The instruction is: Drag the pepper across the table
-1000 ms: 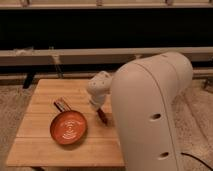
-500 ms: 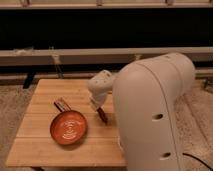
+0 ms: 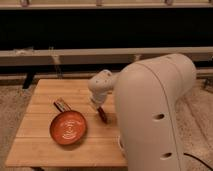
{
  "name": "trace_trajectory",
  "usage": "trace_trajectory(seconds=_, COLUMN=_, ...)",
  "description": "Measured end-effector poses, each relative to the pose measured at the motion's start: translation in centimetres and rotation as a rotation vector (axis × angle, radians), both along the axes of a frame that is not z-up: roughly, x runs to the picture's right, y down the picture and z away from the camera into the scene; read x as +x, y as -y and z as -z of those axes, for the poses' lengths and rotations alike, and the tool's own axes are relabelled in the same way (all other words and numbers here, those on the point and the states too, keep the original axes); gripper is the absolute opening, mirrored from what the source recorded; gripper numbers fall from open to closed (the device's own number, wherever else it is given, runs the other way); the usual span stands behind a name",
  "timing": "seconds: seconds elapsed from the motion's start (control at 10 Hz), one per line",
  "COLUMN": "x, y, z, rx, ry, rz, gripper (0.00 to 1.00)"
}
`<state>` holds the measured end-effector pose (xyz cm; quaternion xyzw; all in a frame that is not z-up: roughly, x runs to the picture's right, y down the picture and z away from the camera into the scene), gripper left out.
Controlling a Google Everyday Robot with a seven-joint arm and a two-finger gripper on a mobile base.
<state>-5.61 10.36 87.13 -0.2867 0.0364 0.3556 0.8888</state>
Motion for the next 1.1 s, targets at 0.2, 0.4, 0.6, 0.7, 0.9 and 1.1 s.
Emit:
trace_trajectory(seconds=0.2, x=-0.01, y=0.20, z=-0.08, rx=0.004, ry=0.008, rz=0.005, gripper=0.29)
trace_trajectory(seconds=0.4, x=0.00, y=0.29, z=-0.06, rx=0.007, ry=0.018, rz=0.013, gripper=0.29)
trace_trajectory(seconds=0.6, x=0.01, y=0.37, z=-0.04, rx=0.010, ry=0.026, rz=0.018, gripper=0.29)
trace_trajectory(seconds=0.7, x=0.13, y=0.47, z=-0.10, rx=0.012, ry=0.030, rz=0.022, gripper=0.29)
trace_trajectory(seconds=0.9, x=0.24, y=0.63, z=-0.13, rx=0.015, ry=0.036, rz=0.026, gripper=0.29)
trace_trajectory(seconds=1.1, x=0.39, y=0.75, z=-0.12, rx=0.019, ry=0.042, rz=0.031, gripper=0.29)
